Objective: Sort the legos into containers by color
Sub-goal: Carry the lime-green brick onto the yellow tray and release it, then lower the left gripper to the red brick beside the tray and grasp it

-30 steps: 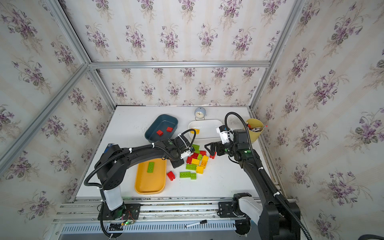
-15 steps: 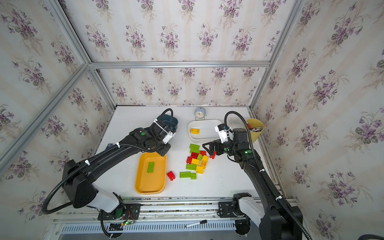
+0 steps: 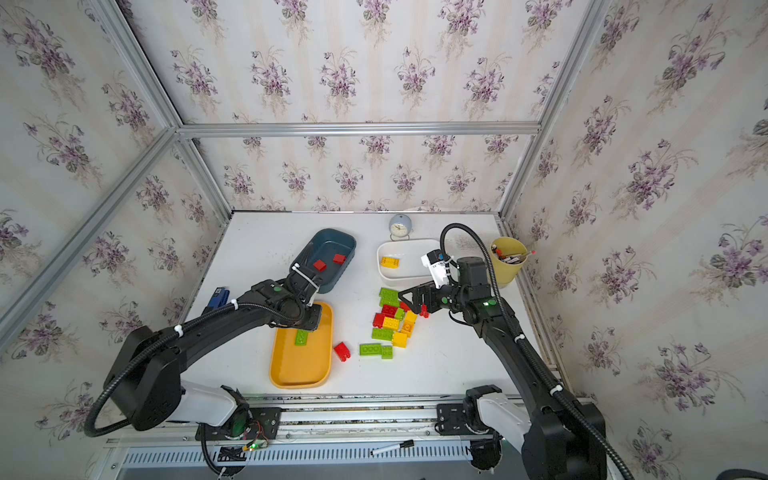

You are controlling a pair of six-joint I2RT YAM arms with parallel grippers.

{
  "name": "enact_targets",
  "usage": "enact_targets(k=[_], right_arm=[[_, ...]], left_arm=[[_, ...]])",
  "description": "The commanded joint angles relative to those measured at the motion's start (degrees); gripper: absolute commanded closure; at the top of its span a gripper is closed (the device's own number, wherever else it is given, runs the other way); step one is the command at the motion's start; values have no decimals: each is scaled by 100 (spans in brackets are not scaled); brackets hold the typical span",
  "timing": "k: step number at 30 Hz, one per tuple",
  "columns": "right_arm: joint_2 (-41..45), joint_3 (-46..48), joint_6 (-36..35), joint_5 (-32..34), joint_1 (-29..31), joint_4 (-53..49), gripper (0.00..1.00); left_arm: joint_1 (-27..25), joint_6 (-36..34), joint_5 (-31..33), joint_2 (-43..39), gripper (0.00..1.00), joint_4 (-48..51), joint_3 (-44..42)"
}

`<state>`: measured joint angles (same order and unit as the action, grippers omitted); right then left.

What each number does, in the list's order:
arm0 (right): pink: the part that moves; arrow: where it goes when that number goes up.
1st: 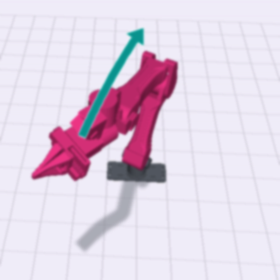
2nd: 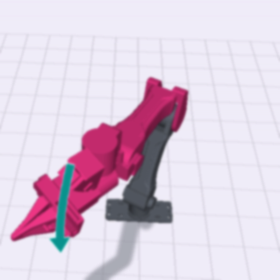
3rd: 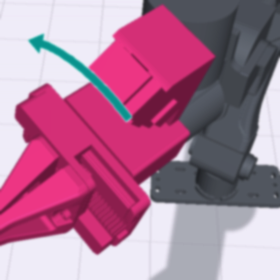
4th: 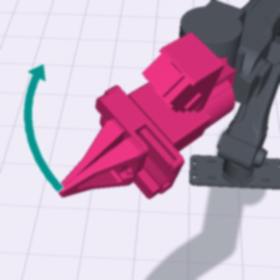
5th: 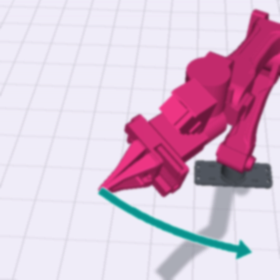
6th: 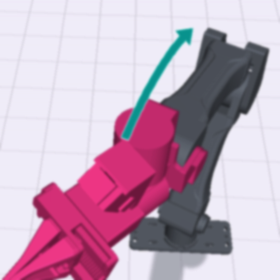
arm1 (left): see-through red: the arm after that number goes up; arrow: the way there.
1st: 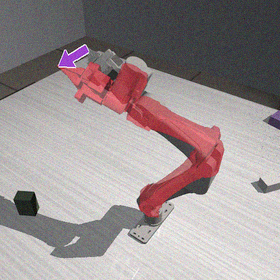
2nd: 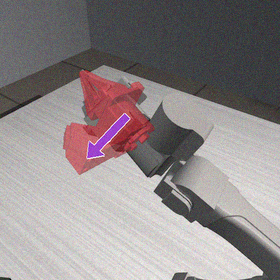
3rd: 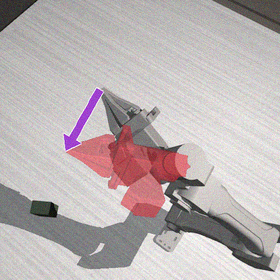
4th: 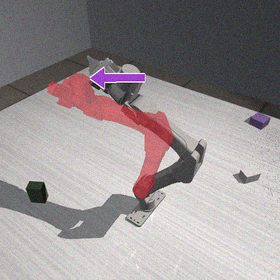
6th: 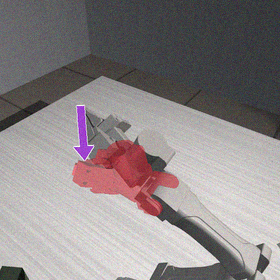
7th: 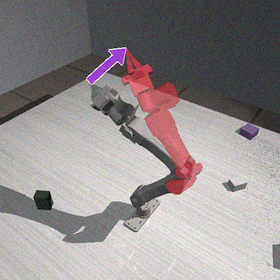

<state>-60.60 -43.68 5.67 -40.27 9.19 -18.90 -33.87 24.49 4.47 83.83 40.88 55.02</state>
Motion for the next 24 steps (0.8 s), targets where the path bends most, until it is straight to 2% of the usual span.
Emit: enact_targets(k=[1,3,5,10,13,20,24], right_arm=[[0,-1,1,19,4,140,0],[-13,8,-12,19,10,123,0],[-9,26,-21,32,12,110,0],[47,78,-32,72,8,92,0],[48,97,-88,114,13,60,0],[22,141,-65,111,11,172,0],[69,141,-122,132,12,120,0]], left_arm=[[55,377,-133,140,60,-498,-15],[56,338,-275,210,55,-498,81],[56,329,-276,168,40,-466,121],[3,446,-449,-202,35,-177,237],[-337,754,-539,-463,34,11,474],[-1521,2288,21,-360,32,181,1113],[-1924,3440,415,-54,31,276,1336]])
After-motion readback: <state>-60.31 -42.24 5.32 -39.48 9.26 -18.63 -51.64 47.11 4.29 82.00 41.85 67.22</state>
